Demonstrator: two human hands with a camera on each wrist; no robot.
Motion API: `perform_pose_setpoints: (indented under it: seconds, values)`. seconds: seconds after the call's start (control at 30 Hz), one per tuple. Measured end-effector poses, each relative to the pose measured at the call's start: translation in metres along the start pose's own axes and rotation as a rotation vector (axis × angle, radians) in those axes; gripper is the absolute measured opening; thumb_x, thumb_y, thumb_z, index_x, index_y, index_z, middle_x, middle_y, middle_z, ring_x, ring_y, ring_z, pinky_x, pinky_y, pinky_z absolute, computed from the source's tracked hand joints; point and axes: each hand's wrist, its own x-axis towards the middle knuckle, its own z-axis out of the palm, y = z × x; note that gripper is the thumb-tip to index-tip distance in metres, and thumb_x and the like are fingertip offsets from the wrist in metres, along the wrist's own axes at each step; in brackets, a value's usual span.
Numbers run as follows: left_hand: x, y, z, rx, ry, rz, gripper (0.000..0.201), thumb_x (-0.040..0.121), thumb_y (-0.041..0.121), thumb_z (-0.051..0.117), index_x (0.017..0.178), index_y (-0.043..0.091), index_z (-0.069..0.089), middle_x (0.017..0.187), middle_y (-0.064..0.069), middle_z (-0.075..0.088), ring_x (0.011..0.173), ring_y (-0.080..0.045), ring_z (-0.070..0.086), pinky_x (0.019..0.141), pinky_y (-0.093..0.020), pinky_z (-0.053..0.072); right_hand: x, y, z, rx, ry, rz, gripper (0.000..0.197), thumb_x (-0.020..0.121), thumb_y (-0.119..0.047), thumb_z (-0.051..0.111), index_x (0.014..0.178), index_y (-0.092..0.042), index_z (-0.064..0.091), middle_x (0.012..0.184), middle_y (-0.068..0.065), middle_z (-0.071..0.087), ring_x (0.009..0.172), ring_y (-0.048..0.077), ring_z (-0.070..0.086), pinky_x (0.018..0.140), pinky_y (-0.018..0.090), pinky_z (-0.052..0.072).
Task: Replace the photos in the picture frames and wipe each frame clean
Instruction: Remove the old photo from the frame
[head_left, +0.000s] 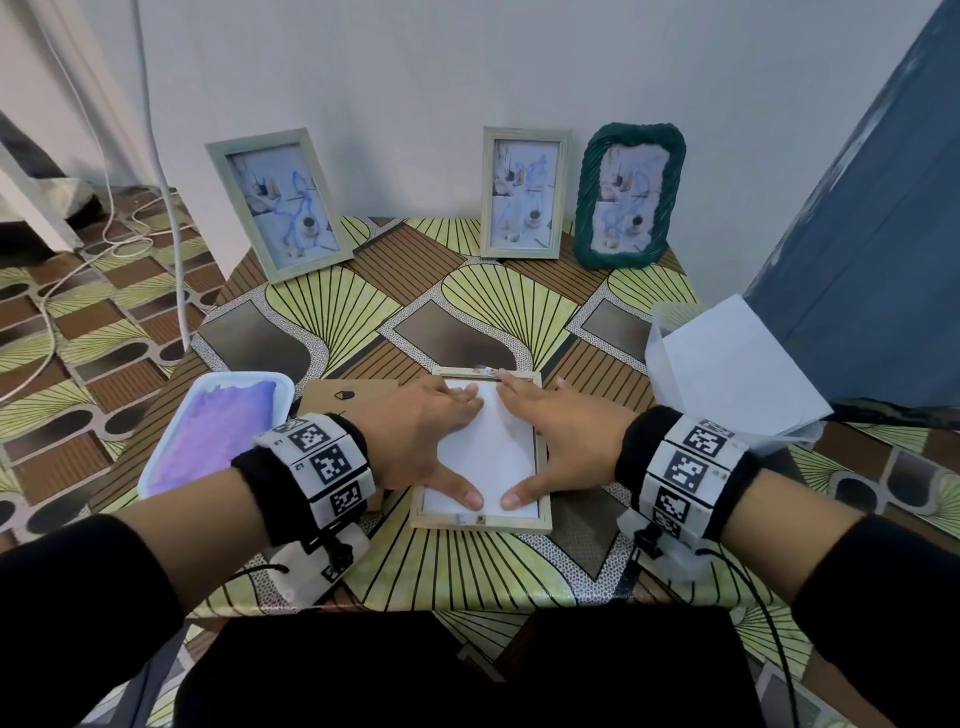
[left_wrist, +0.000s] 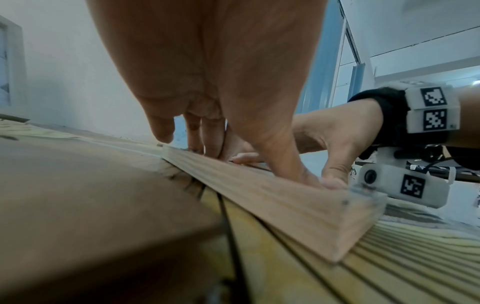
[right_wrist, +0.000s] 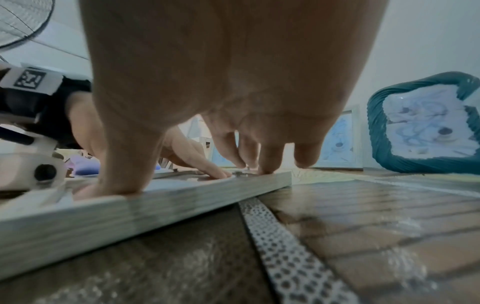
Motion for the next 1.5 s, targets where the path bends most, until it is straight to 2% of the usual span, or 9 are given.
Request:
perform_pose_setpoints:
  seconds: [0.1, 0.37, 0.57, 0.7, 0.8, 0.87, 1.03, 1.33, 1.5]
  values:
    - [-0.001, 0.000, 0.002, -0.009, 0.010, -0.001, 0.109, 0.070, 0.082, 0.055, 0.154, 0.018, 0.023, 0.161, 0.005, 0.021, 0.140, -0.013, 0.024, 0.110, -0.029, 0.026, 0.001, 0.001, 0.003, -0.008, -0.028, 0.003, 0.128, 0.067, -0.079, 0.062, 0.155, -0.015, -0.006, 0.164, -0.001, -0.010, 0.149, 0.013, -0.005, 0.120, 0.042, -0.005]
    - [0.003, -0.005, 0.012, -0.031, 0.045, 0.023, 0.111, 0.069, 0.083, 0.053, 0.154, 0.016, 0.024, 0.160, 0.003, 0.025, 0.135, -0.014, 0.029, 0.107, -0.027, 0.027, 0.003, 0.004, 0.011, 0.004, 0.068, -0.017, 0.122, 0.069, -0.077, 0.064, 0.156, -0.015, 0.005, 0.164, 0.001, 0.005, 0.149, 0.018, 0.008, 0.119, 0.031, 0.001]
    - [0.000, -0.007, 0.013, -0.027, 0.079, 0.013, 0.108, 0.067, 0.086, 0.051, 0.150, 0.021, 0.032, 0.151, 0.006, 0.040, 0.127, -0.012, 0.037, 0.093, -0.022, 0.031, 0.003, 0.001, 0.010, -0.015, 0.107, -0.003, 0.112, 0.067, -0.076, 0.067, 0.153, -0.019, 0.022, 0.161, 0.001, 0.023, 0.143, 0.025, 0.030, 0.114, 0.034, 0.028]
    - [0.000, -0.007, 0.010, 0.037, 0.103, 0.001, 0.112, 0.061, 0.094, 0.043, 0.146, 0.022, 0.032, 0.142, 0.008, 0.047, 0.127, -0.013, 0.035, 0.102, -0.039, 0.042, 0.003, 0.001, 0.007, -0.011, 0.127, 0.005, 0.107, 0.066, -0.074, 0.069, 0.149, -0.019, 0.030, 0.152, 0.001, 0.040, 0.129, 0.024, 0.044, 0.101, 0.032, 0.037]
    - [0.001, -0.013, 0.009, 0.072, 0.034, -0.011, 0.131, 0.057, 0.098, 0.036, 0.156, 0.016, 0.007, 0.163, 0.005, 0.012, 0.147, -0.015, 0.006, 0.121, -0.044, 0.016, 0.002, 0.001, 0.008, 0.013, 0.133, 0.004, 0.110, 0.065, -0.072, 0.072, 0.150, -0.018, 0.029, 0.150, 0.002, 0.043, 0.129, 0.023, 0.044, 0.100, 0.031, 0.037]
    - [0.000, -0.021, 0.006, 0.057, -0.023, -0.012, 0.132, 0.059, 0.097, 0.038, 0.156, 0.017, -0.003, 0.164, 0.007, -0.004, 0.149, -0.009, -0.008, 0.123, -0.046, 0.000, 0.002, 0.002, 0.009, 0.033, 0.141, 0.007, 0.114, 0.064, -0.072, 0.073, 0.152, -0.017, 0.025, 0.151, 0.002, 0.041, 0.131, 0.023, 0.043, 0.103, 0.031, 0.037]
    - [0.000, -0.024, 0.009, 0.038, -0.065, -0.005, 0.124, 0.066, 0.091, 0.042, 0.156, 0.017, -0.001, 0.163, 0.005, -0.009, 0.148, -0.007, -0.014, 0.121, -0.049, -0.007, 0.000, 0.002, 0.013, 0.086, 0.181, 0.024, 0.118, 0.062, -0.071, 0.075, 0.154, -0.018, 0.022, 0.150, 0.002, 0.043, 0.130, 0.022, 0.043, 0.103, 0.032, 0.036]
    - [-0.006, -0.015, 0.010, -0.102, 0.023, 0.001, 0.105, 0.072, 0.077, 0.057, 0.152, 0.017, 0.026, 0.161, 0.004, 0.023, 0.149, -0.009, 0.012, 0.120, -0.054, -0.002, -0.002, 0.001, 0.017, 0.110, 0.231, 0.003, 0.116, 0.064, -0.066, 0.077, 0.154, -0.021, 0.020, 0.133, 0.001, 0.057, 0.119, 0.023, 0.049, 0.092, 0.034, 0.041]
    - [-0.011, -0.005, 0.002, -0.044, 0.054, -0.028, 0.096, 0.073, 0.076, 0.060, 0.149, 0.022, 0.035, 0.158, 0.003, 0.029, 0.142, -0.014, 0.029, 0.118, -0.038, 0.013, -0.002, 0.002, 0.017, 0.135, 0.265, 0.015, 0.118, 0.058, -0.066, 0.080, 0.153, -0.025, 0.024, 0.133, 0.003, 0.059, 0.119, 0.023, 0.051, 0.092, 0.034, 0.044]
